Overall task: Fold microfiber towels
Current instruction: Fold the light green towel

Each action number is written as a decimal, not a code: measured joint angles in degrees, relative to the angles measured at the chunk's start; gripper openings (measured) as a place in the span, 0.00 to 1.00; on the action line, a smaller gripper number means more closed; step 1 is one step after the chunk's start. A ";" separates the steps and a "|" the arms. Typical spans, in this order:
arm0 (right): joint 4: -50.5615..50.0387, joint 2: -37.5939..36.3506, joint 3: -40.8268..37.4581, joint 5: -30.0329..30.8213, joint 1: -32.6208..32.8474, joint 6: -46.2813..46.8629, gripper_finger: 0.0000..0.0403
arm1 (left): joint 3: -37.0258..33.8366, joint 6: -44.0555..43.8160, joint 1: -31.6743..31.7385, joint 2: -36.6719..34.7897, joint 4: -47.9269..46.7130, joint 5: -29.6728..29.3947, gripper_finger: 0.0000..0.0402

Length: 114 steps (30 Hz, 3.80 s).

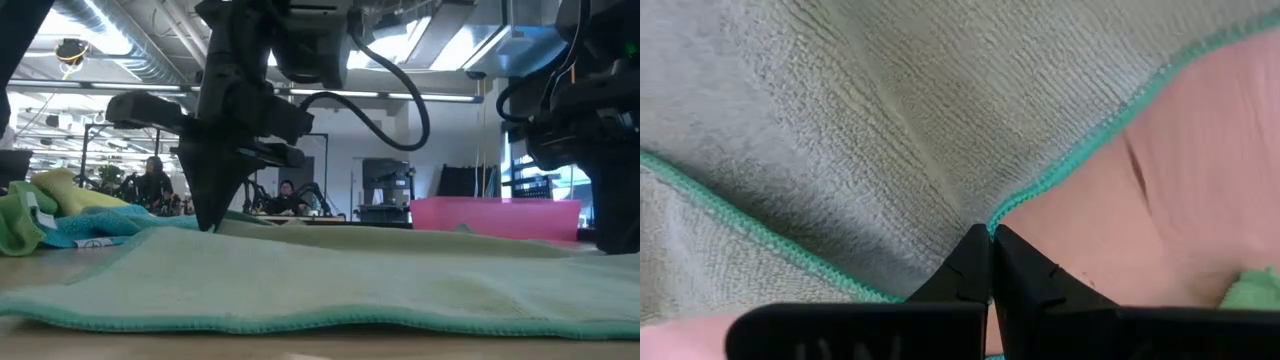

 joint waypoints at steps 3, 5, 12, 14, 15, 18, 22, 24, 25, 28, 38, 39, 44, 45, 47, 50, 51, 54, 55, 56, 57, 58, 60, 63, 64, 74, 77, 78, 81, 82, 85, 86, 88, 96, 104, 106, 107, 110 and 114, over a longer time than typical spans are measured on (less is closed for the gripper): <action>-0.01 -0.76 1.57 0.17 0.00 -2.93 0.29 | 0.04 -0.19 0.44 0.00 0.61 -1.03 0.01; -0.58 -1.35 3.05 1.22 -0.35 -5.75 0.29 | 0.61 -0.80 0.78 0.00 0.60 -1.77 0.02; -5.17 -2.23 7.89 12.37 -4.47 -13.80 0.29 | 4.58 -4.24 1.29 -0.38 -0.32 -1.98 0.04; -5.23 -2.23 7.76 12.69 -6.67 -14.71 0.29 | 5.21 -4.21 1.46 -0.88 -0.42 -2.62 0.03; -5.35 -2.23 7.53 12.43 -7.86 -14.76 0.29 | 5.31 -4.26 1.62 -1.12 -0.47 -2.97 0.03; -7.40 -2.23 7.40 11.18 -11.45 -16.13 0.29 | 5.34 -5.57 2.73 -2.06 -2.10 -3.03 0.02; -7.45 -2.23 7.40 10.48 -16.05 -21.47 0.29 | 5.25 -9.11 3.93 -2.86 -5.16 -0.78 0.02; -6.91 -2.23 7.40 9.89 -18.32 -23.76 0.29 | 5.27 -10.17 4.08 -2.85 -4.90 0.68 0.03; -6.33 -2.23 7.40 9.90 -19.28 -24.61 0.29 | 5.27 -10.52 4.07 -2.80 -4.84 1.33 0.03; -4.88 -2.23 7.40 9.77 -22.39 -27.43 0.29 | 5.27 -12.03 3.72 -2.80 -4.43 3.02 0.04; 6.12 4.49 8.23 0.16 -32.44 -31.29 0.36 | 5.26 -12.60 2.90 -2.80 -1.86 2.21 0.09; 5.97 5.55 8.54 -0.74 -33.06 -30.91 0.36 | 5.26 -12.60 3.13 -2.80 -1.56 2.19 0.09; 5.86 9.82 11.01 -5.89 -33.92 -31.08 0.36 | 5.25 -13.54 4.44 -2.80 0.49 2.63 0.08; 5.91 10.29 11.52 -6.14 -33.91 -31.09 0.36 | 5.25 -13.52 4.79 -2.80 0.87 3.55 0.09; 5.79 10.62 12.09 -6.21 -33.91 -31.13 0.36 | 5.25 -13.50 5.52 -2.88 1.09 5.33 0.11; 6.11 10.60 12.64 -5.80 -33.88 -32.03 0.36 | 5.25 -13.56 6.66 -3.06 0.70 6.61 0.17; 6.06 10.60 12.74 -5.71 -33.88 -33.39 0.36 | 5.25 -13.54 7.08 -3.06 0.27 7.05 0.19; 6.13 10.60 12.95 -7.01 -33.89 -38.38 0.36 | 5.27 -15.90 8.47 -3.06 -2.21 7.83 0.27; 6.14 10.60 12.95 -7.34 -33.92 -39.75 0.36 | 5.25 -17.25 8.86 -3.06 -2.89 8.24 0.30; 6.13 10.60 12.95 -7.43 -33.92 -41.29 0.36 | 5.25 -18.85 9.17 -3.06 -3.31 8.28 0.33; 6.13 10.60 12.95 -7.49 -33.92 -42.86 0.36 | 5.25 -20.73 9.46 -3.06 -3.81 8.32 0.35; 6.15 10.60 12.95 -7.57 -33.92 -44.47 0.36 | 5.25 -22.80 9.75 -3.17 -4.30 8.38 0.37; 6.53 10.58 12.95 -7.76 -33.96 -46.47 0.36 | 5.14 -26.95 10.08 -4.24 -5.79 7.76 0.41; 8.09 10.58 12.97 -8.10 -35.05 -49.14 0.36 | 5.18 -33.62 10.07 -7.18 -8.47 3.28 0.42; 8.68 10.66 12.97 -8.03 -35.58 -50.05 0.36 | 5.22 -36.31 9.93 -8.32 -9.40 1.64 0.42; 10.02 17.00 16.69 -13.29 -39.50 -58.86 0.35 | 5.27 -56.63 6.23 -24.50 -6.04 -11.63 0.41; 9.36 20.42 19.82 -14.21 -39.49 -60.86 0.35 | 5.27 -59.12 5.00 -27.56 -3.71 -13.34 0.41; 9.39 21.50 21.08 -14.23 -39.47 -61.83 0.35 | 5.27 -59.83 4.59 -28.40 -3.03 -13.95 0.41; 8.51 24.93 25.64 -14.26 -39.46 -65.67 0.35 | 5.28 -62.43 3.00 -30.05 -2.53 -16.24 0.41; 7.32 26.00 27.11 -14.26 -39.48 -66.70 0.35 | 5.27 -62.93 2.44 -30.46 -2.64 -16.66 0.41; 3.58 29.35 31.34 -14.21 -39.50 -69.76 0.35 | 5.27 -63.14 1.07 -31.49 -2.73 -17.15 0.41; 2.04 30.39 32.41 -14.24 -39.50 -70.64 0.35 | 5.27 -63.19 0.66 -31.70 -2.62 -17.38 0.41; -0.26 32.40 34.10 -14.41 -39.50 -72.59 0.35 | 5.27 -64.01 -0.03 -32.39 -2.78 -17.92 0.41; -3.87 35.51 37.37 -12.62 -40.24 -74.46 0.35 | 5.27 -67.48 -2.08 -33.98 -3.03 -22.96 0.41; -5.31 35.80 38.92 -1.95 -43.07 -73.36 0.35 | 5.27 -67.51 -3.88 -34.01 -2.56 -23.08 0.41; -5.28 35.80 38.92 -2.07 -43.79 -72.78 0.35 | 5.27 -67.51 -4.13 -34.01 -2.56 -23.34 0.41; -5.28 35.80 38.92 -2.55 -44.04 -72.71 0.35 | 5.27 -67.51 -4.14 -34.01 -2.56 -23.48 0.41; -5.68 35.10 38.92 -5.02 -44.35 -72.71 0.35 | 5.27 -67.53 -4.14 -34.01 -2.59 -23.76 0.41; -5.53 32.77 39.98 -6.33 -44.33 -71.45 0.35 | 5.27 -67.53 -4.14 -33.99 -2.56 -24.48 0.41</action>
